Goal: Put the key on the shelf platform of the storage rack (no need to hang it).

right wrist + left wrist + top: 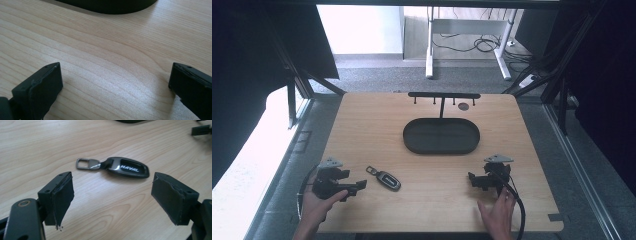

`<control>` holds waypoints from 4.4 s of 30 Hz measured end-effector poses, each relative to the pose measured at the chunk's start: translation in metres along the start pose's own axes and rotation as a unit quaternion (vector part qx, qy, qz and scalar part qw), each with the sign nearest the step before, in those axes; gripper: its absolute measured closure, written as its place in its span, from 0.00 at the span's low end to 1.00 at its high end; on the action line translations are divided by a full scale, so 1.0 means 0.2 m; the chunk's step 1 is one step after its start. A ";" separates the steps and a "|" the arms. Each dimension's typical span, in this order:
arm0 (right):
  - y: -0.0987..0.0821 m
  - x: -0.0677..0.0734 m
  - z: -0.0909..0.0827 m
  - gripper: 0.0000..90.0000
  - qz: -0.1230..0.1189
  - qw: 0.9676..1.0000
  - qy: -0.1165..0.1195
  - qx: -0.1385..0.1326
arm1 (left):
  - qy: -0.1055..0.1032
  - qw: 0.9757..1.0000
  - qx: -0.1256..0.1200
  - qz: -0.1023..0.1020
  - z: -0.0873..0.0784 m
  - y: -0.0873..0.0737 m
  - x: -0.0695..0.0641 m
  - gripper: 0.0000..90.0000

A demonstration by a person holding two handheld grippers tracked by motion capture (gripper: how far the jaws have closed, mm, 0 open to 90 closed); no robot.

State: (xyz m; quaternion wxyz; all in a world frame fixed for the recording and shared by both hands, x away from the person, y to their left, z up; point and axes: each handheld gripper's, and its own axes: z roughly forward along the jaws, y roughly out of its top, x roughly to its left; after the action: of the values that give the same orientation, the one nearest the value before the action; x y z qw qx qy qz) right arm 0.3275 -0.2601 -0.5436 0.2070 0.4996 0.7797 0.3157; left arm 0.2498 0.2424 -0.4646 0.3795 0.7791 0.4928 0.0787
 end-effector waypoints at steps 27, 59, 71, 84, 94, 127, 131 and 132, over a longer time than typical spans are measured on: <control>0.05 0.05 -0.19 0.27 -0.008 1.000 0.027 -0.014 | -0.001 1.000 0.010 -0.010 0.03 -0.03 0.04 0.20; 0.38 0.37 -0.28 0.28 -0.141 0.984 0.103 0.033 | 0.004 1.000 0.000 -0.014 -0.01 -0.03 0.05 0.20; 0.55 0.54 -0.25 0.29 -0.183 0.973 0.126 0.061 | 0.002 1.000 -0.001 -0.016 -0.01 -0.03 0.05 0.20; 0.64 0.71 -0.17 0.30 -0.213 0.962 0.150 0.078 | 0.004 1.000 -0.003 -0.018 -0.01 -0.04 0.06 0.21; 0.67 0.79 -0.13 0.30 -0.231 0.955 0.161 0.090 | 0.004 1.000 -0.001 -0.018 -0.01 -0.04 0.06 0.20; 0.72 1.09 0.01 0.31 -0.276 0.935 0.191 0.119 | 0.002 1.000 -0.006 -0.020 -0.03 -0.04 0.07 0.20; 0.72 1.13 0.04 0.31 -0.279 0.932 0.194 0.124 | 0.002 1.000 -0.006 -0.021 -0.03 -0.04 0.07 0.21; 0.72 1.14 0.05 0.31 -0.279 0.932 0.194 0.127 | 0.002 1.000 -0.006 -0.021 -0.03 -0.04 0.07 0.21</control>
State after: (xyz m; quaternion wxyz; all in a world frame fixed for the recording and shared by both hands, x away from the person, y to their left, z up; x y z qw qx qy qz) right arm 0.3321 -0.0074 -0.4515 0.0661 0.2130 0.9461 0.2347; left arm 0.2491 0.2590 -0.4698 0.3842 0.7662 0.5095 0.0753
